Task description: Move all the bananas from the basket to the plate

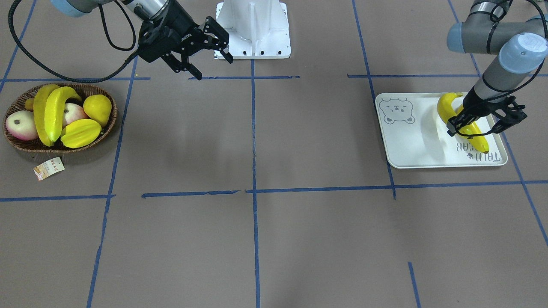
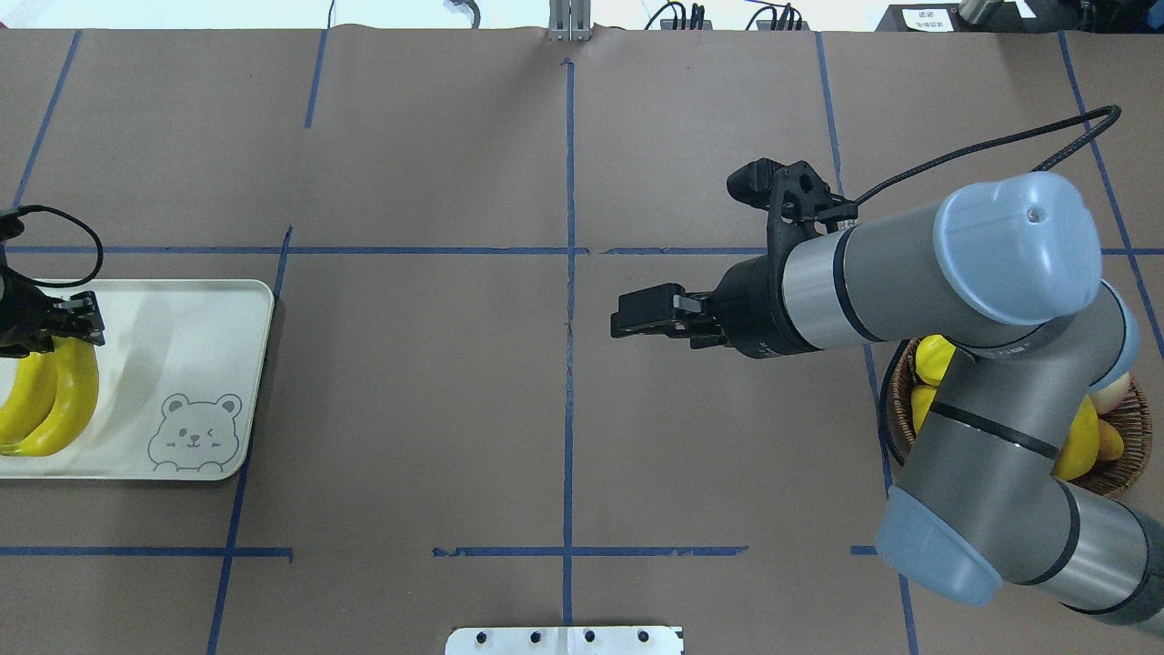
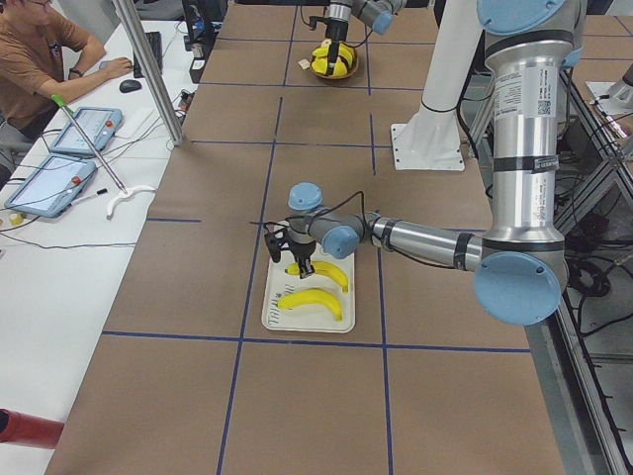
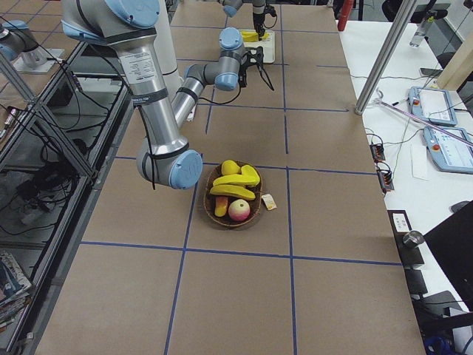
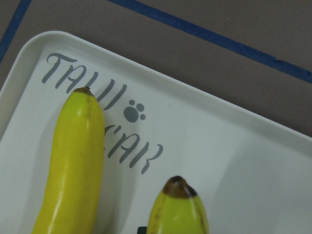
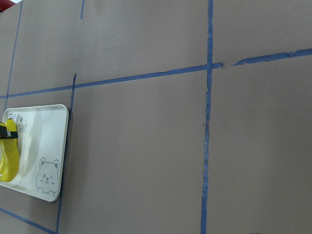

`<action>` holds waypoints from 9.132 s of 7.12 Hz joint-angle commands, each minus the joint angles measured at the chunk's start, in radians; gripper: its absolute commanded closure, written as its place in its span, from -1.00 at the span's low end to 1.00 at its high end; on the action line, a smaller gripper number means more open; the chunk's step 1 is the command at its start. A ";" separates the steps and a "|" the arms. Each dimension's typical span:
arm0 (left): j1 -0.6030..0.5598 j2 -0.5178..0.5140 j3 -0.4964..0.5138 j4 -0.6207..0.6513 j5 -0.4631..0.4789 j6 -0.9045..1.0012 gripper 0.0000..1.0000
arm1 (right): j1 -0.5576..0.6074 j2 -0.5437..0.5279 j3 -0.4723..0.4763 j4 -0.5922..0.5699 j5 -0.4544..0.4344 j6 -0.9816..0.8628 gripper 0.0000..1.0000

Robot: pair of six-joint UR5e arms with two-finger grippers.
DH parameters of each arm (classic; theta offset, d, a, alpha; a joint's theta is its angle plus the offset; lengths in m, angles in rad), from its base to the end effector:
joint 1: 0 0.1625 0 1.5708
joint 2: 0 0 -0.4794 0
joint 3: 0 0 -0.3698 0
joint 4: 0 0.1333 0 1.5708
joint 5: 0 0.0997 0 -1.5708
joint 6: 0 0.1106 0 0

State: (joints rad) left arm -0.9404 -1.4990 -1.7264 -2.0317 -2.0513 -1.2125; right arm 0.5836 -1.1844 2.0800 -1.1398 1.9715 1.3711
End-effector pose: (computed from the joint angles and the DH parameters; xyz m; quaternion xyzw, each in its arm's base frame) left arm 0.2108 -0.4283 0.6419 -0.0245 0.3467 -0.2071 0.9145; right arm -0.3965 -0.3699 0.2458 0.0854 -0.6176 0.0270 0.7814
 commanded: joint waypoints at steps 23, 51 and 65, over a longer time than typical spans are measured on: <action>-0.117 -0.144 -0.119 -0.036 -0.254 0.117 -0.99 | 0.231 -0.729 -0.083 0.233 0.148 -0.311 -0.74; 0.256 -0.552 -0.108 -0.303 -0.133 -0.581 -0.98 | -0.122 0.173 -0.221 0.235 -0.088 -0.076 0.99; 0.252 -0.567 -0.041 -0.274 -0.059 -0.561 1.00 | -0.128 0.167 -0.202 0.233 -0.076 -0.032 -1.00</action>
State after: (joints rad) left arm -0.6455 -2.0732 -1.7914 -2.3206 -2.0971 -1.7750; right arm 0.4540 -1.0135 1.8731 -0.9021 1.8941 1.3356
